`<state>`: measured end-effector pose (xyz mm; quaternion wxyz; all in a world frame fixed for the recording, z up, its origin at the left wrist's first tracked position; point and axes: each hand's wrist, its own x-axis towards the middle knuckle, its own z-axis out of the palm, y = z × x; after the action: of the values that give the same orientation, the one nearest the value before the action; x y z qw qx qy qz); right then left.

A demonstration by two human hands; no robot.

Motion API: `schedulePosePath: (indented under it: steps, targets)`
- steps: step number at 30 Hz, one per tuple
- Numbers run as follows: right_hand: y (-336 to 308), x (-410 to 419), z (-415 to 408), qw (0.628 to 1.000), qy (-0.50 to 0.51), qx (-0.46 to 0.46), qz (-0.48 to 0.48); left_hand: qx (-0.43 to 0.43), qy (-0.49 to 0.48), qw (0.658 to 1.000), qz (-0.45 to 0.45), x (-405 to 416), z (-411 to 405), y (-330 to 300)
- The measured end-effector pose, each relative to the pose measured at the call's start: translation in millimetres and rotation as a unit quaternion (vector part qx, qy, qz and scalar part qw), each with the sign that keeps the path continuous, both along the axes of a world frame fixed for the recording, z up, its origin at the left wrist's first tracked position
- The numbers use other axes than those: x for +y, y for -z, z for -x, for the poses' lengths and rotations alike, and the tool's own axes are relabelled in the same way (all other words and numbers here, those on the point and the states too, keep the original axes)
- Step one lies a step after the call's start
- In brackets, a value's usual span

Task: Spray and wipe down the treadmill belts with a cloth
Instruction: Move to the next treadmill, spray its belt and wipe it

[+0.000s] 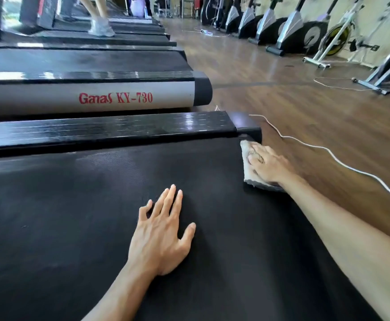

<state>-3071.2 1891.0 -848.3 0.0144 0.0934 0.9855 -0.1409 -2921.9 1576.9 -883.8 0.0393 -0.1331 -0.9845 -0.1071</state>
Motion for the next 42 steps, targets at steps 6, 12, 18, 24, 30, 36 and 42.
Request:
schedulePosePath:
  steps: [6, 12, 18, 24, 30, 36, 42]
  targets:
    - [-3, 24, -135, 1.000, 0.006, -0.020, 0.006, -0.016, -0.003, 1.000, 0.009, 1, 0, -4]
    - [9, 45, -225, 0.997, 0.056, -0.024, 0.037, -0.012, -0.003, 1.000, 0.021, 0, 3, 1]
    - [-1, 37, -267, 0.996, 0.074, -0.028, 0.033, -0.003, 0.001, 1.000, 0.015, 3, -2, -4]
    - [-7, 40, -354, 0.994, 0.095, -0.048, 0.030, -0.030, 0.060, 0.996, -0.058, 38, -38, -24]
    - [-7, 31, -360, 0.995, 0.100, -0.019, -0.012, -0.042, 0.100, 0.994, -0.005, 69, -57, -13]
    - [-3, 26, -278, 0.995, 0.104, 0.000, 0.003, -0.024, 0.099, 0.995, 0.006, 69, -54, -4]
    - [4, 0, -126, 0.995, 0.097, 0.022, 0.003, -0.019, 0.102, 0.995, 0.000, 70, -54, -3]
